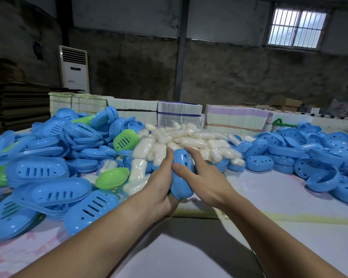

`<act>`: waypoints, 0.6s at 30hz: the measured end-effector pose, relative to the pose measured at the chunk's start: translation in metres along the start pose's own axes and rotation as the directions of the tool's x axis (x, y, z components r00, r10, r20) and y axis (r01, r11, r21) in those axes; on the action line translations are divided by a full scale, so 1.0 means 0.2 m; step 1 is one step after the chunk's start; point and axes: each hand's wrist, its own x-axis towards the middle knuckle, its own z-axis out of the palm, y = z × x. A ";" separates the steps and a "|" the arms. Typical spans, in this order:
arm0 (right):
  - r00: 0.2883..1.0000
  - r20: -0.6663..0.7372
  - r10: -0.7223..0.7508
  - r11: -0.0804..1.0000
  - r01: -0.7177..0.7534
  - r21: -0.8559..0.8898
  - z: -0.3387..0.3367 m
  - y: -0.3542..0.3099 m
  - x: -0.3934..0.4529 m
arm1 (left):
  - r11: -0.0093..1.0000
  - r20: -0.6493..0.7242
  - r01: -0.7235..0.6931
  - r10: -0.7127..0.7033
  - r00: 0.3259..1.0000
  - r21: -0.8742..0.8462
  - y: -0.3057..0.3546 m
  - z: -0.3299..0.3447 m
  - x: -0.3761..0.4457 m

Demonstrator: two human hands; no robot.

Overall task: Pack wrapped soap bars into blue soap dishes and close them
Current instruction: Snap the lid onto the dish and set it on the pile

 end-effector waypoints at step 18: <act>0.991 -0.014 -0.136 0.928 0.133 0.348 -0.01 0.02 0.01 | 0.990 0.066 -0.138 0.138 0.988 -0.010 0.03 0.05 -0.06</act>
